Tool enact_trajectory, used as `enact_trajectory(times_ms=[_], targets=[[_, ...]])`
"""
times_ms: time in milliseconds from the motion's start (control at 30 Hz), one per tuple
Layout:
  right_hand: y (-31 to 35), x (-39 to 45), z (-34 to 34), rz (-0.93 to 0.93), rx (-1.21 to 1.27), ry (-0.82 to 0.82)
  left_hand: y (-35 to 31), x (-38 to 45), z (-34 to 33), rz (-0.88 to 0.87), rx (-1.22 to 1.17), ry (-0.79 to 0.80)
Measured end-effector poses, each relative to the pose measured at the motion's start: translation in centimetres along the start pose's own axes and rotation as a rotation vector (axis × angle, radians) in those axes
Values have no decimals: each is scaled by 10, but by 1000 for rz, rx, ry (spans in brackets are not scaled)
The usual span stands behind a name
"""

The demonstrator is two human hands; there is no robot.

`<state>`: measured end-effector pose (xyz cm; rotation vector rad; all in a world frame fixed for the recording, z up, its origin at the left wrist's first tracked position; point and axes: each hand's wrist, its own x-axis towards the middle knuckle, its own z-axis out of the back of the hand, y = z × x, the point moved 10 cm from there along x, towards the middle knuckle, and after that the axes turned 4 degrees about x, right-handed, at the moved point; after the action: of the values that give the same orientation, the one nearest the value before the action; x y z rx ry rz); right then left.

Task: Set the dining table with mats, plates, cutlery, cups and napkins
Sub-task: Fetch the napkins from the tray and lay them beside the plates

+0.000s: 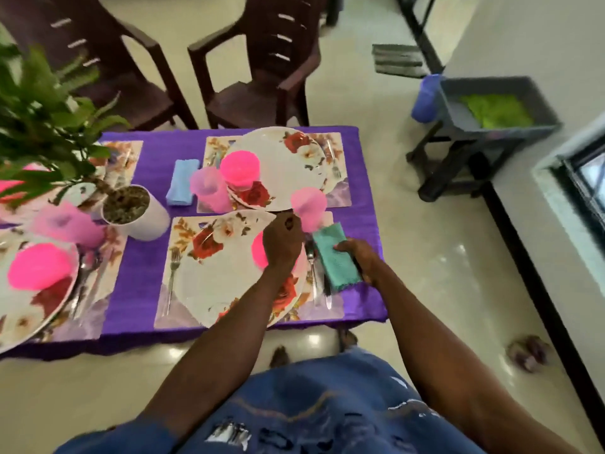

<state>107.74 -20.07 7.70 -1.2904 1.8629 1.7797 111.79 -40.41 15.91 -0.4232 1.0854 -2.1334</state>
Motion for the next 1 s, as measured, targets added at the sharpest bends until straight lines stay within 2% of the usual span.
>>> enact_trajectory(times_ms=[167, 267, 433, 667, 1000], targets=[[10, -9, 41, 99, 79, -271, -8, -13, -13, -76, 15, 121], [24, -7, 59, 176, -35, -372, -12, -16, -18, -103, 44, 166], [40, 4, 63, 195, -264, -373, -26, -26, -37, -165, 127, 272], [43, 24, 68, 188, -470, -328, -27, -26, -49, -174, 188, 277], [56, 23, 79, 326, -699, -430, -24, -32, -57, -183, 245, 308]])
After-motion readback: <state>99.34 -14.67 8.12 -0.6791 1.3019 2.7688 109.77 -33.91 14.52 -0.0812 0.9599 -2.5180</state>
